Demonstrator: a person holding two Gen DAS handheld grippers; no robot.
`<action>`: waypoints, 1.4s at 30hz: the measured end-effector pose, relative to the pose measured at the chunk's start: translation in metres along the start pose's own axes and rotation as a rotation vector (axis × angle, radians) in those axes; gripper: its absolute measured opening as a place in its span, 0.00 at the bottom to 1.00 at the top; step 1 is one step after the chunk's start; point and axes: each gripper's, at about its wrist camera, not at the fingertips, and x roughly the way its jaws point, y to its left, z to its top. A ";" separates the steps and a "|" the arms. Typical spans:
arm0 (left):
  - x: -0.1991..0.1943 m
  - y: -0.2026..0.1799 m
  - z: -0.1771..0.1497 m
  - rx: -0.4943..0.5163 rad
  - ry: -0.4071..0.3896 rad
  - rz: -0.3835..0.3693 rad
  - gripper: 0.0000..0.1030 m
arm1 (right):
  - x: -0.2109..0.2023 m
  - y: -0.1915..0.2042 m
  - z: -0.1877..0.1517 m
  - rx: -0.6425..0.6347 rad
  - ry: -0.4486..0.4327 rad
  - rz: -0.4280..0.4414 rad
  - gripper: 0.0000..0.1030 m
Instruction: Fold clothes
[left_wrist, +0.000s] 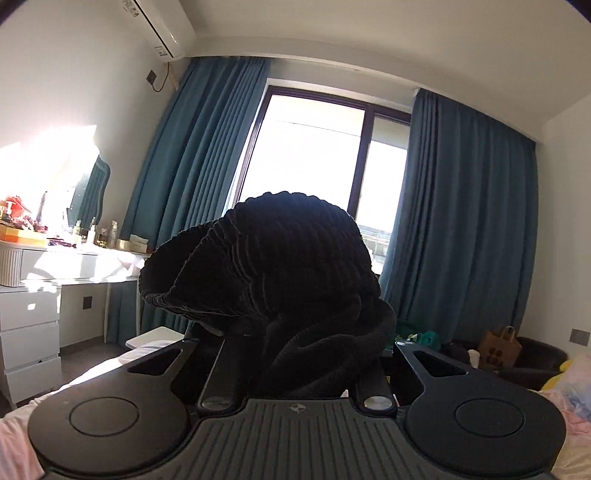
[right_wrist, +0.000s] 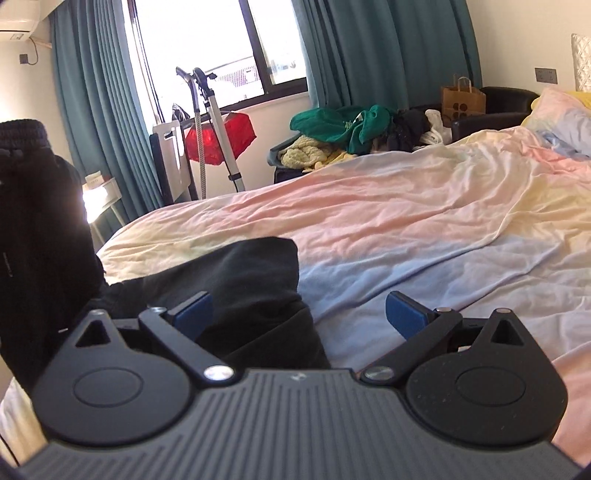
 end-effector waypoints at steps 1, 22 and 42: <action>0.003 -0.019 -0.010 0.013 0.013 -0.016 0.17 | -0.003 -0.007 0.005 0.019 -0.020 -0.006 0.99; -0.014 -0.138 -0.181 0.731 0.426 -0.315 1.00 | 0.043 -0.109 0.002 0.455 0.044 0.102 0.99; -0.076 0.041 -0.117 0.500 0.556 0.024 0.99 | 0.071 -0.029 0.009 0.324 0.122 0.332 1.00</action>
